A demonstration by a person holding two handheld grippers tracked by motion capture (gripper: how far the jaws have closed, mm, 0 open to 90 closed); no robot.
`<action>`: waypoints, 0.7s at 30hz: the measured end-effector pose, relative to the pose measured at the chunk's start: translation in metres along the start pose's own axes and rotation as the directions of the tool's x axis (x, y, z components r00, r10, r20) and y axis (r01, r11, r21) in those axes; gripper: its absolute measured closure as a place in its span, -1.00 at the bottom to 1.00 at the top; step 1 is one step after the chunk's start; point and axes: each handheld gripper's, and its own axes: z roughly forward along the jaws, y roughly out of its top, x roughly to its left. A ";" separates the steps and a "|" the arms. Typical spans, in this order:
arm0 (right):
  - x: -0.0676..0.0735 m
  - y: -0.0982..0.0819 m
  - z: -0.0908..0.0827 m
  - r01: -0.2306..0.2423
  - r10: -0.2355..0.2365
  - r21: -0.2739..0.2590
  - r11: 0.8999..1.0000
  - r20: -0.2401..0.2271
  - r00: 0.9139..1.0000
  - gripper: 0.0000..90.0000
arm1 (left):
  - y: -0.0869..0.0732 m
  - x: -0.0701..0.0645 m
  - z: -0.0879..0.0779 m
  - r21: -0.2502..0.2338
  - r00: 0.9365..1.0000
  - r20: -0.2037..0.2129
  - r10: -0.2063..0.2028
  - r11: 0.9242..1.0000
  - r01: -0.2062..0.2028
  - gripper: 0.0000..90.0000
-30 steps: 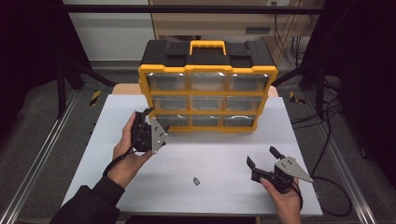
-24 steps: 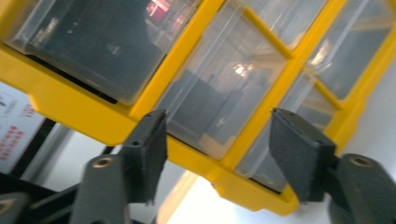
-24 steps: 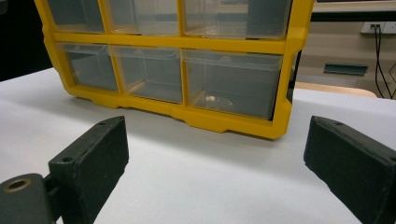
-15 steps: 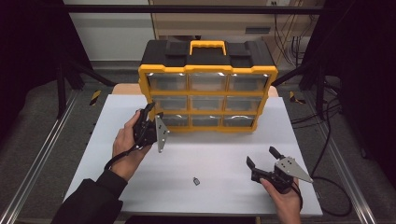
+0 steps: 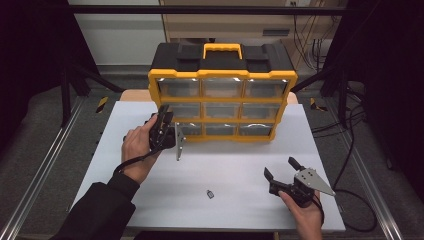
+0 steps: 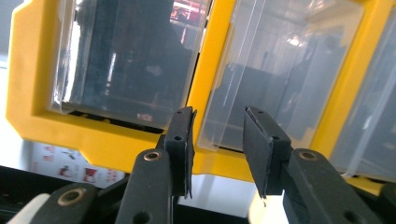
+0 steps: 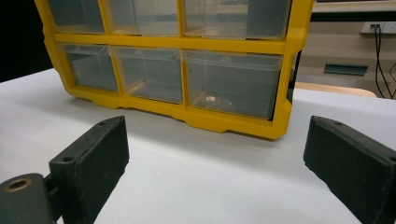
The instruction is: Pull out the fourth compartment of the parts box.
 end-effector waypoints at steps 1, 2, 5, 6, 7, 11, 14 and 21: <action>0.000 0.000 0.000 -0.001 0.001 0.000 1.000 0.000 1.000 -0.85 | 0.000 -0.001 0.001 0.000 1.000 -0.007 0.013 1.000 -0.013 0.42; 0.000 0.000 0.000 0.000 0.000 0.001 1.000 -0.001 1.000 -0.85 | 0.001 -0.001 0.002 0.001 1.000 -0.010 0.023 1.000 -0.023 0.43; 0.000 0.000 0.000 0.002 -0.002 0.000 1.000 0.001 1.000 -0.85 | 0.001 -0.002 0.004 0.003 0.999 -0.011 0.036 0.999 -0.036 0.45; 0.000 0.000 0.000 0.002 -0.002 0.000 1.000 0.001 1.000 -0.85 | 0.001 -0.003 0.005 0.003 0.999 -0.013 0.041 0.999 -0.041 0.45; 0.000 0.000 0.000 0.001 -0.001 0.000 1.000 0.001 1.000 -0.85 | 0.001 -0.004 0.006 0.003 0.999 -0.012 0.044 0.999 -0.044 0.45; 0.000 0.000 0.000 -0.001 0.001 0.002 1.000 0.000 1.000 -0.85 | 0.000 -0.005 0.009 0.011 0.999 -0.009 0.047 0.999 -0.047 0.46; 0.000 0.000 0.000 -0.001 0.001 -0.001 1.000 0.000 1.000 -0.85 | -0.001 -0.005 0.012 0.016 0.998 -0.012 0.056 0.998 -0.056 0.46; 0.000 0.000 0.000 -0.001 0.001 -0.003 1.000 0.002 1.000 -0.85 | -0.001 -0.007 0.016 0.018 0.997 -0.022 0.072 0.997 -0.072 0.49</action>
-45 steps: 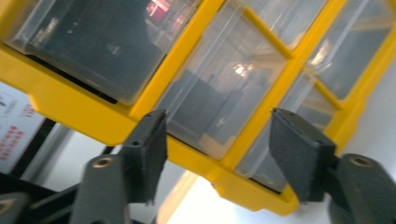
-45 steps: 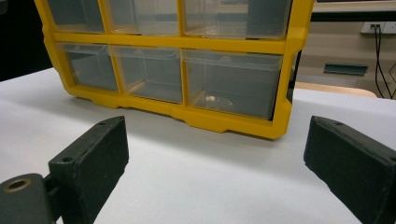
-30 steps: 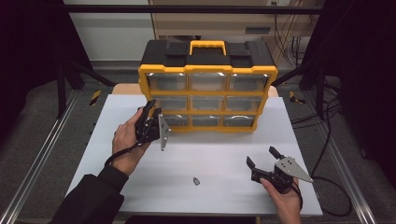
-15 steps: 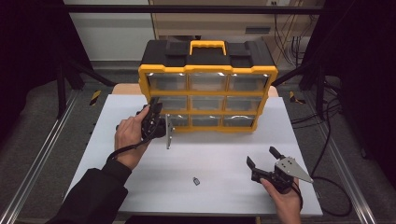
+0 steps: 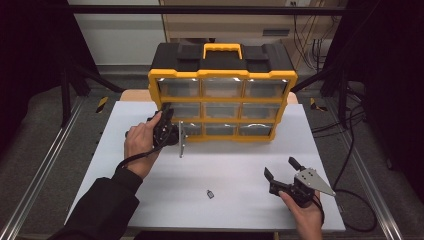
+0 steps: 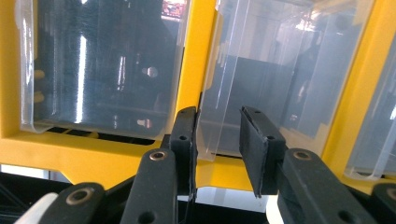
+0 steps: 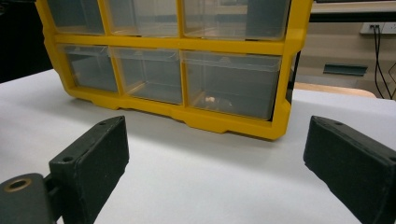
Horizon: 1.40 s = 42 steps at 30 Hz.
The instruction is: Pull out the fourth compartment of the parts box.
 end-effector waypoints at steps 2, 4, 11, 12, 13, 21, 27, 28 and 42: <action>0.000 0.000 0.000 -0.001 0.001 0.000 1.000 0.002 1.000 -0.85 | 0.001 0.000 0.001 -0.001 1.000 -0.006 0.008 1.000 -0.008 0.51; 0.000 0.000 0.000 0.000 0.000 0.000 1.000 0.001 1.000 -0.85 | 0.001 -0.001 0.001 0.000 1.000 -0.015 0.019 1.000 -0.019 0.53; 0.000 0.000 0.000 -0.002 0.002 0.001 1.000 0.004 1.000 -0.85 | 0.001 -0.004 0.003 0.008 0.997 -0.053 0.054 0.999 -0.054 0.67; 0.000 0.000 0.000 -0.003 0.003 0.001 1.000 0.004 1.000 -0.85 | 0.002 -0.005 0.003 0.010 0.997 -0.058 0.059 0.998 -0.058 0.68; 0.000 0.000 0.000 -0.003 0.003 0.001 1.000 0.004 1.000 -0.85 | 0.002 -0.005 0.003 0.012 0.996 -0.063 0.061 0.998 -0.061 0.69; -0.001 0.000 -0.001 -0.002 0.002 -0.002 1.000 0.005 1.000 -0.85 | 0.002 -0.007 0.000 0.011 0.994 -0.084 0.077 0.997 -0.076 0.72; 0.000 0.000 -0.001 -0.001 0.001 -0.001 1.000 0.004 1.000 -0.85 | 0.002 -0.008 -0.003 0.003 0.993 -0.088 0.076 0.997 -0.076 0.73; -0.001 0.000 0.000 0.000 0.000 0.000 1.000 0.004 1.000 -0.85 | 0.002 -0.008 -0.004 0.003 0.993 -0.087 0.075 0.997 -0.075 0.73; 0.000 0.000 0.000 0.003 -0.003 0.004 1.000 0.000 1.000 -0.86 | 0.002 -0.009 -0.012 -0.009 0.995 -0.086 0.058 0.998 -0.059 0.78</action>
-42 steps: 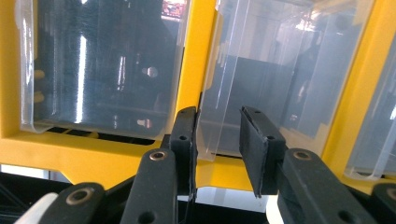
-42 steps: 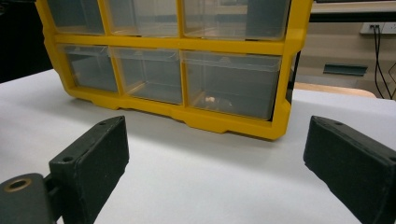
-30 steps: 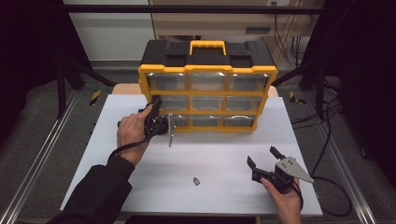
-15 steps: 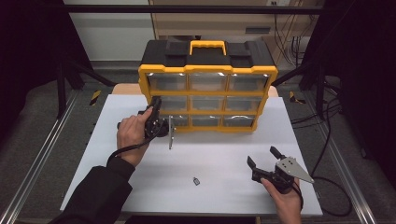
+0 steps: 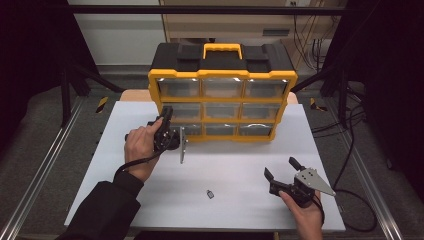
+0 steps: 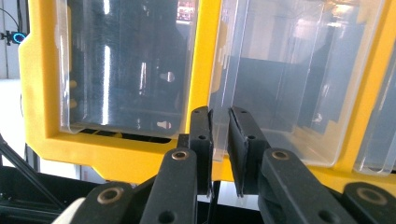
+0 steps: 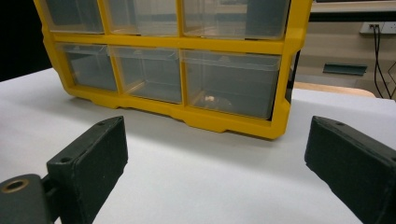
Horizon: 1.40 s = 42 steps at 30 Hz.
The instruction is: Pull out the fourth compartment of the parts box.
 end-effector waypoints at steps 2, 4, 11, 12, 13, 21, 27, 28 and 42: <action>0.000 0.000 0.000 -0.001 0.001 0.000 1.000 0.000 1.000 -0.87 | 0.000 0.000 -0.002 0.001 1.000 -0.001 -0.004 1.000 0.004 0.77; 0.000 0.000 0.000 0.000 0.000 0.000 1.000 -0.001 1.000 -0.87 | 0.001 0.000 -0.004 0.002 1.000 -0.003 -0.007 1.000 0.007 0.77; 0.000 0.000 0.000 -0.005 0.005 0.003 1.000 -0.005 1.000 -0.88 | 0.001 0.000 -0.010 -0.003 1.000 -0.003 -0.012 1.000 0.012 0.77; 0.000 0.000 0.000 -0.004 0.004 0.004 1.000 -0.007 1.000 -0.89 | 0.001 0.000 -0.011 -0.003 1.000 -0.004 -0.010 1.000 0.010 0.77; 0.000 -0.001 0.001 0.000 0.000 0.004 1.000 -0.009 1.000 -0.89 | 0.001 0.000 -0.011 -0.005 1.000 -0.005 -0.012 1.000 0.012 0.77; 0.001 0.000 0.000 -0.004 0.004 0.002 1.000 -0.020 1.000 -0.92 | 0.002 -0.001 -0.017 -0.006 1.000 -0.008 -0.026 1.000 0.026 0.77; 0.000 -0.001 0.001 0.000 0.000 0.003 1.000 -0.026 1.000 -0.94 | 0.003 -0.002 -0.026 -0.010 0.999 -0.018 -0.036 0.999 0.036 0.76; 0.000 -0.001 0.001 0.000 0.000 0.003 1.000 -0.027 1.000 -0.94 | 0.003 -0.002 -0.027 -0.011 0.999 -0.019 -0.040 0.999 0.039 0.76; 0.000 -0.001 0.000 0.006 -0.006 -0.001 1.000 -0.032 0.999 -0.95 | 0.004 -0.002 -0.035 -0.011 0.999 -0.020 -0.047 0.999 0.047 0.76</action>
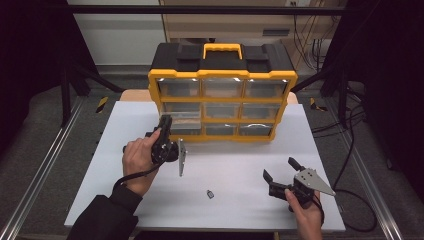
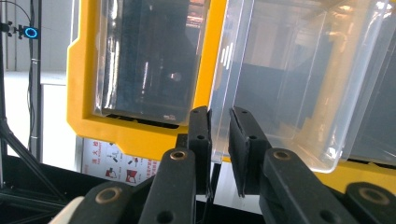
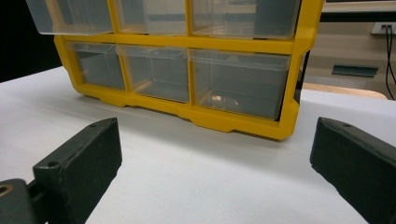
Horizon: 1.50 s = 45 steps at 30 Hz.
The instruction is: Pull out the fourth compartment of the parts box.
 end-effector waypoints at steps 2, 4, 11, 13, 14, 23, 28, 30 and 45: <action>0.000 0.000 0.000 0.000 0.000 -0.001 1.000 -0.001 1.000 -0.95 | 0.000 0.000 -0.002 -0.001 1.000 -0.002 -0.001 1.000 0.001 0.75; 0.000 0.000 0.000 0.001 -0.001 0.000 1.000 -0.003 1.000 -0.95 | 0.000 0.000 -0.003 -0.003 1.000 -0.004 -0.003 1.000 0.003 0.75; 0.000 0.000 0.000 0.002 -0.002 -0.001 1.000 -0.005 1.000 -0.95 | 0.000 -0.001 -0.008 -0.005 1.000 -0.003 0.000 1.000 0.000 0.75; 0.000 0.000 0.000 0.002 -0.002 -0.001 1.000 -0.005 1.000 -0.95 | 0.000 -0.001 -0.010 -0.006 1.000 -0.004 -0.001 1.000 0.001 0.75; 0.000 0.000 0.000 0.002 -0.002 -0.001 1.000 -0.006 1.000 -0.95 | 0.000 -0.001 -0.010 -0.006 1.000 -0.003 -0.001 1.000 0.001 0.75; 0.001 0.000 0.000 0.004 -0.004 -0.001 1.000 -0.006 1.000 -0.95 | 0.001 -0.002 -0.015 -0.009 1.000 -0.002 0.005 1.000 -0.005 0.74; 0.001 0.000 0.000 0.003 -0.003 -0.002 1.000 -0.007 1.000 -0.95 | 0.001 -0.002 -0.018 -0.012 1.000 -0.004 0.008 1.000 -0.008 0.74; 0.001 0.000 0.000 0.003 -0.003 -0.001 1.000 -0.007 1.000 -0.95 | 0.001 -0.002 -0.019 -0.011 1.000 -0.003 0.008 1.000 -0.008 0.74; 0.001 -0.001 0.001 0.005 -0.005 0.003 1.000 -0.012 1.000 -0.95 | 0.001 -0.002 -0.021 -0.010 1.000 0.000 0.005 1.000 -0.005 0.74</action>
